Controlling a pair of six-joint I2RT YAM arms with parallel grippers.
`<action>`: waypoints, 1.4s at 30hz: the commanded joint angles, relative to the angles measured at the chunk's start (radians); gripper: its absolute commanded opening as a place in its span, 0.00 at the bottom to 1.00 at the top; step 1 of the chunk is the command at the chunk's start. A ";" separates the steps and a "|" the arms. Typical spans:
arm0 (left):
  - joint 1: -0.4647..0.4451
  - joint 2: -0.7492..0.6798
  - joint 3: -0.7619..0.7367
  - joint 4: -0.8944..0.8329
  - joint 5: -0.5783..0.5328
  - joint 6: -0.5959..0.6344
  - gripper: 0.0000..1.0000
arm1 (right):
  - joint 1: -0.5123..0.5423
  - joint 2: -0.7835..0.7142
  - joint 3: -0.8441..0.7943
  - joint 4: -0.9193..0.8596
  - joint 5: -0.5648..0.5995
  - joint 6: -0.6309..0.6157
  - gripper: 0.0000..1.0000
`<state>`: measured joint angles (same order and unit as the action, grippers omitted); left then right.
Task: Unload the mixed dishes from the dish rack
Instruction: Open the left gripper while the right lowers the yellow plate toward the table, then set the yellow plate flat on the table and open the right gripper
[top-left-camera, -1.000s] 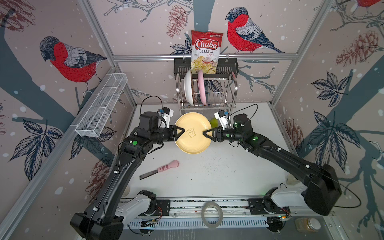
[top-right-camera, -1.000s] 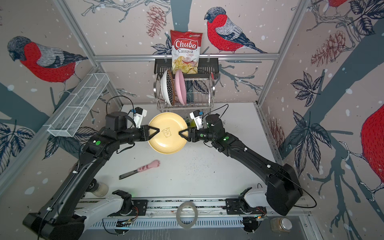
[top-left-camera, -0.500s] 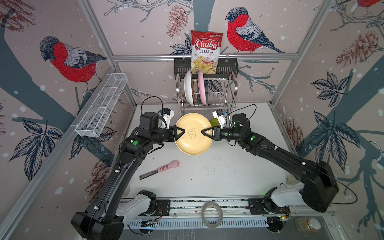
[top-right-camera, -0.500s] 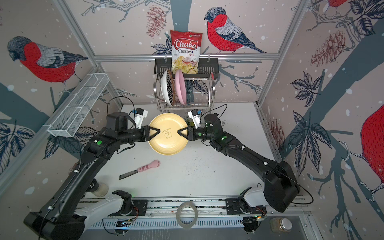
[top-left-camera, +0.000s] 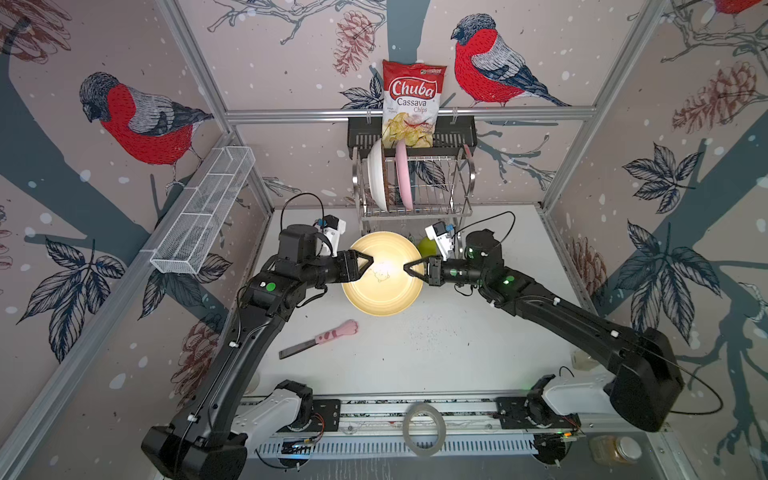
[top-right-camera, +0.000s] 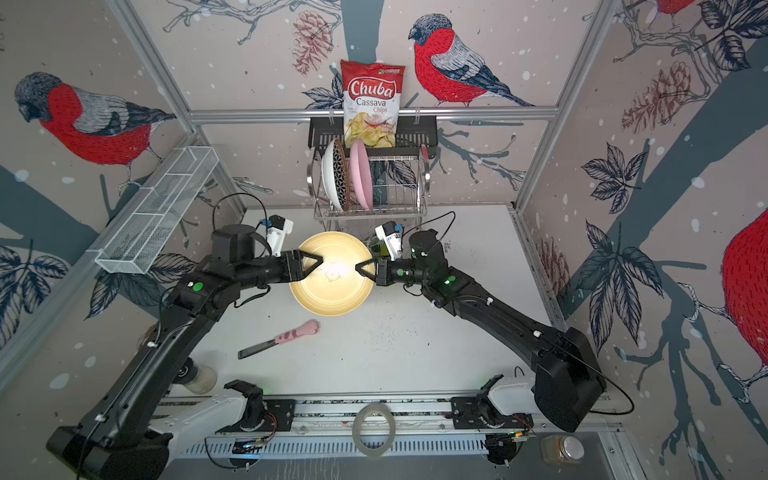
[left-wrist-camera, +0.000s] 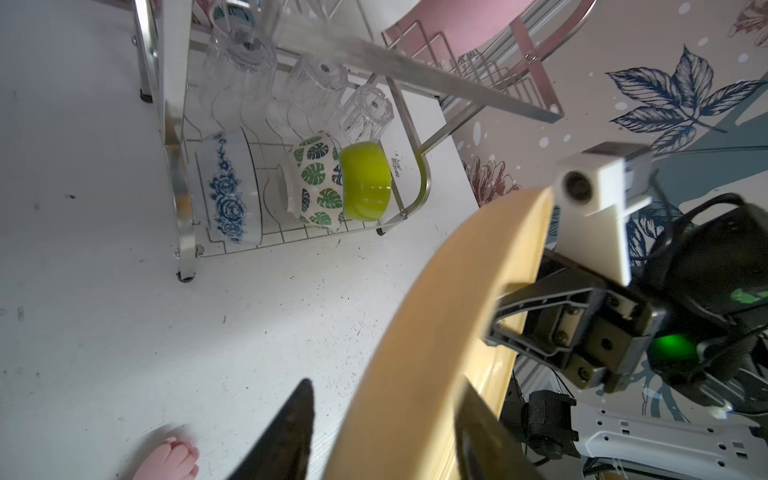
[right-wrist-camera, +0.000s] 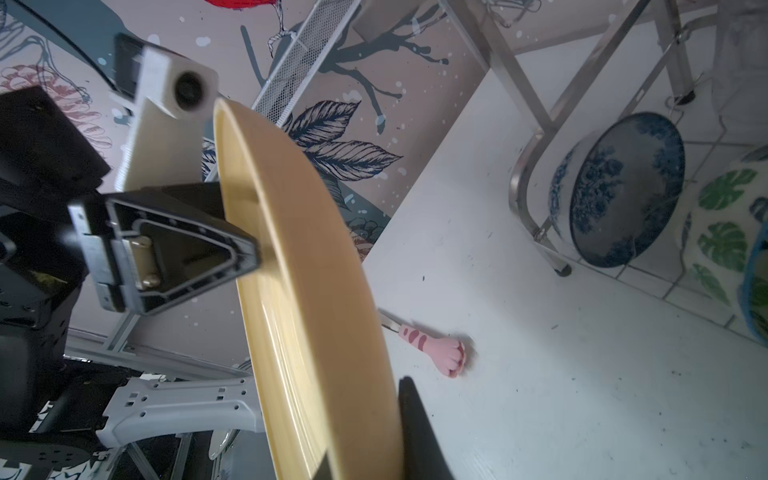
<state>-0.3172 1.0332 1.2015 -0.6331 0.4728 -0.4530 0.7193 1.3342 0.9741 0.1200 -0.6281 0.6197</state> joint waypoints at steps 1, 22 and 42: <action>0.003 -0.032 0.020 0.051 -0.117 0.004 0.72 | 0.003 -0.026 -0.038 -0.034 0.019 -0.016 0.00; 0.004 -0.165 0.019 0.067 -0.430 0.009 0.93 | -0.004 0.050 -0.305 -0.059 0.143 0.054 0.00; 0.003 -0.112 0.042 0.060 -0.412 0.018 0.95 | -0.030 0.176 -0.365 0.022 0.131 0.068 0.01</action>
<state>-0.3164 0.9119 1.2240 -0.6128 0.0513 -0.4446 0.6910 1.4994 0.6128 0.0860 -0.4831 0.6792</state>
